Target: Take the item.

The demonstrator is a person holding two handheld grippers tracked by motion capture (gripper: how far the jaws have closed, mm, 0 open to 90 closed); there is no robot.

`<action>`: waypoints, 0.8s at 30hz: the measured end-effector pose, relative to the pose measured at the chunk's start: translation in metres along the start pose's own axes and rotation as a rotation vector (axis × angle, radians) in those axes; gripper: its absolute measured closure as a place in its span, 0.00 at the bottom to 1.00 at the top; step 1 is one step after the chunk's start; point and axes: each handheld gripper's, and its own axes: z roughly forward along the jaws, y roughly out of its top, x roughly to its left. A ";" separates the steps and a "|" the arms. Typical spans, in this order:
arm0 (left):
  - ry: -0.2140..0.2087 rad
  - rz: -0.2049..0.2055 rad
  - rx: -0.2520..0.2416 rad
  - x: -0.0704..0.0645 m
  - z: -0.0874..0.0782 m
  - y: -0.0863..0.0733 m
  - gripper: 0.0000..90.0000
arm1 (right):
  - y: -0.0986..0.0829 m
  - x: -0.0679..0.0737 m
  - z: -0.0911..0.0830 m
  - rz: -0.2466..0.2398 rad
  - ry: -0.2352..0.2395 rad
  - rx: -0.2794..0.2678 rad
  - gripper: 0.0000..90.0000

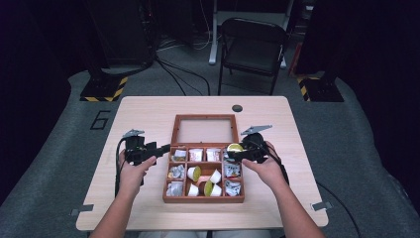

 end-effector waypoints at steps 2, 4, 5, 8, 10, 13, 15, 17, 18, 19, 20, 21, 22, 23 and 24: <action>0.000 0.000 0.000 0.000 0.000 0.000 0.32 | -0.001 -0.003 -0.001 0.000 -0.013 0.000 0.42; 0.001 0.002 -0.001 0.000 0.000 0.000 0.32 | -0.002 -0.007 -0.001 -0.004 -0.026 -0.003 0.42; 0.001 0.000 0.002 0.000 0.000 0.000 0.32 | -0.002 -0.008 -0.002 0.007 -0.029 0.002 0.42; 0.002 0.002 0.001 0.000 0.000 0.000 0.32 | -0.003 -0.014 -0.004 0.008 -0.057 -0.004 0.42; 0.002 -0.001 0.000 0.000 0.000 0.000 0.32 | -0.004 -0.018 -0.005 0.020 -0.073 -0.003 0.42; 0.002 -0.004 0.003 0.000 0.000 0.000 0.32 | -0.006 -0.024 -0.007 0.020 -0.103 0.001 0.42; 0.004 -0.007 0.003 0.000 0.000 -0.001 0.32 | -0.007 -0.028 -0.007 0.026 -0.116 0.002 0.42; 0.005 -0.005 0.002 0.001 0.001 -0.001 0.32 | -0.008 -0.031 -0.008 0.032 -0.127 0.006 0.42; 0.005 -0.005 0.002 0.001 0.001 -0.001 0.32 | -0.009 -0.033 -0.008 0.042 -0.133 0.002 0.42; 0.005 -0.005 0.002 0.001 0.001 -0.001 0.32 | -0.010 -0.035 -0.008 0.052 -0.132 0.001 0.42; 0.005 -0.005 0.002 0.001 0.001 -0.001 0.32 | -0.011 -0.039 -0.008 0.053 -0.131 0.001 0.42; 0.004 -0.005 0.002 0.000 0.001 -0.001 0.32 | -0.012 -0.041 -0.008 0.053 -0.129 0.003 0.42; 0.004 -0.002 0.003 0.001 0.001 -0.001 0.32 | -0.014 -0.043 -0.008 0.062 -0.135 0.004 0.42; 0.004 -0.003 0.003 0.000 0.001 -0.001 0.32 | -0.014 -0.044 -0.008 0.074 -0.138 0.003 0.42; 0.004 -0.005 0.003 0.000 0.001 -0.001 0.32 | -0.015 -0.046 -0.008 0.075 -0.144 0.008 0.42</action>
